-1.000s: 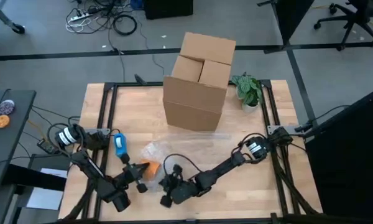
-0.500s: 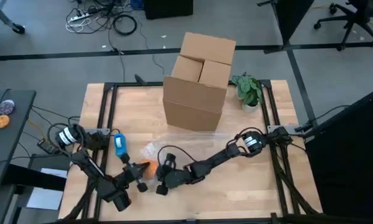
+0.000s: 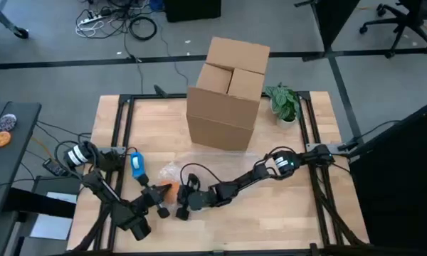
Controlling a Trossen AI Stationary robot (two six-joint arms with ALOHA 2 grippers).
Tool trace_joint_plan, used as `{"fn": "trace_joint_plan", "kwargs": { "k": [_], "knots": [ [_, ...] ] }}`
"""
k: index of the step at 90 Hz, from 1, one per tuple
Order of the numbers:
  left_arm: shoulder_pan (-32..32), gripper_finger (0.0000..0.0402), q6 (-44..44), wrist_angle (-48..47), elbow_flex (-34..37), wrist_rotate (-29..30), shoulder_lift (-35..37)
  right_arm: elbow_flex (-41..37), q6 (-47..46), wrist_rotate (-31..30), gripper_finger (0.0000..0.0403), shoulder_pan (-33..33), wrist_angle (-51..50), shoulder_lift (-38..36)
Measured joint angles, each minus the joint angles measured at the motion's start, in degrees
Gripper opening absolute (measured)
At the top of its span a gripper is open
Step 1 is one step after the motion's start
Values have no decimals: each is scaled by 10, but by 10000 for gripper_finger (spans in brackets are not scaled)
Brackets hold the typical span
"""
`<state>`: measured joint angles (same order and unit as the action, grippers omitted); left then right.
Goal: Wrap mug
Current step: Wrap the orange mug using the transparent bubble wrap
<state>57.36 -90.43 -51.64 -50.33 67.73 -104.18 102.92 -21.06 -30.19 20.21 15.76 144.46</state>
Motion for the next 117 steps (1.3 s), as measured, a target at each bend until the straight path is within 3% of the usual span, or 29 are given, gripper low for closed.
{"fn": "trace_joint_plan", "kwargs": {
  "k": [16, 45, 52, 66, 72, 82, 96, 104, 117],
  "knots": [
    [0, 0, 0, -1, 0, -1, 0, 0, -87, 15, 0, 20, -120, -31],
    [0, 0, -1, -3, 0, -2, 0, -1, -138, 38, 0, 71, -266, -112],
    [0, 0, -1, -3, 0, -1, 0, -1, -136, -11, 0, 87, -296, -140],
    [0, 0, -1, -3, 0, -1, 0, 0, -71, -181, 0, 101, -308, -166],
    [0, 0, -1, -2, 0, -1, 0, 0, -53, -210, 0, 88, -309, -158],
    [0, 0, -1, -1, 0, -1, 0, 0, -35, -185, 0, 60, -265, -118],
    [0, 0, -1, -1, 0, -1, 0, -1, 37, -68, 0, 30, -48, -37],
    [0, 0, -1, -1, 0, -1, 0, -1, 58, -33, 0, 16, 68, 2],
    [0, 0, 0, -2, 0, 1, 0, -1, 59, -24, 0, -1, 111, 25]
  ]
}}
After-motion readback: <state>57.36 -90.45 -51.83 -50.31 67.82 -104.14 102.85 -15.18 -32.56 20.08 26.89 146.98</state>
